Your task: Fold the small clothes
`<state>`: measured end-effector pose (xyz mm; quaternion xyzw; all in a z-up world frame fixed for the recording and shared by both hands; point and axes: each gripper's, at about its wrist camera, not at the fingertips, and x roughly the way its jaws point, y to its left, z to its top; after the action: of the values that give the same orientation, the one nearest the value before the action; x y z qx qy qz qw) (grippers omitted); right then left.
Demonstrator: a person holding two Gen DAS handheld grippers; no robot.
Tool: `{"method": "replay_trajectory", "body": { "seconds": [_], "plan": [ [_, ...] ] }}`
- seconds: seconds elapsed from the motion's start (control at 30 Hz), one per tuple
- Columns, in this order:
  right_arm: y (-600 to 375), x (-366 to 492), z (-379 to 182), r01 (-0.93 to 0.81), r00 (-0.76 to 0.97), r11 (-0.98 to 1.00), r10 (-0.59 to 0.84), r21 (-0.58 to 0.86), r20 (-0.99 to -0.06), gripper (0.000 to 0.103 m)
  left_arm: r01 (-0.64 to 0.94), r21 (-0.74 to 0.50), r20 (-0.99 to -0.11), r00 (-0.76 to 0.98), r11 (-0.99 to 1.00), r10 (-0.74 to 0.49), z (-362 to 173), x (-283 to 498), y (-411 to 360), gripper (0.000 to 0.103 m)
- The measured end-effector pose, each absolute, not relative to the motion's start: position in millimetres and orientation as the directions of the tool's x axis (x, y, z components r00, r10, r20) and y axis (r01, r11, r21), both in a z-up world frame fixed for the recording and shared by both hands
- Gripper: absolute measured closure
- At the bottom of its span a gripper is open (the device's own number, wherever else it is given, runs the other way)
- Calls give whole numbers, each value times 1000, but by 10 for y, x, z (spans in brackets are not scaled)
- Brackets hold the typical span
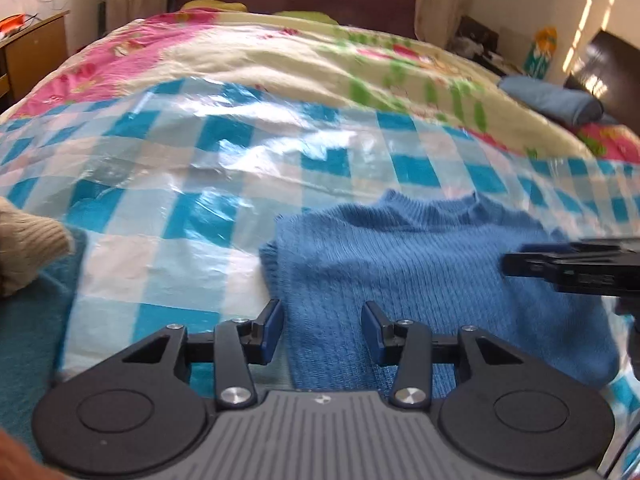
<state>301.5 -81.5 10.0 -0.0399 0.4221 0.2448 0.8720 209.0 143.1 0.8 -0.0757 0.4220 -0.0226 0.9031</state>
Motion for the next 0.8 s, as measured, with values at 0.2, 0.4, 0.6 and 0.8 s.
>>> {"method": "replay_trajectory", "body": {
  "seconds": [0.2,0.4,0.6,0.8],
  "plan": [
    [-803,3097,88,-424,550,893,387,151,-740,101,0,-71,-739,672,997,-53,0,2116,1407,83],
    [-857,3247,150,-375,588,908,388,186,-710,102,-63,-59,-721,693,996,2,19,2200,1552,87],
    [-773,3239,-172,-367,541,914,359,170,-761,93,-72,-92,-712,702,993,-15,80,2121,1534,87],
    [-1010,3038,123,-381,572,897,419,224,-705,90,-39,-125,-666,744,991,-55,271,1928,1428,86]
  ]
}}
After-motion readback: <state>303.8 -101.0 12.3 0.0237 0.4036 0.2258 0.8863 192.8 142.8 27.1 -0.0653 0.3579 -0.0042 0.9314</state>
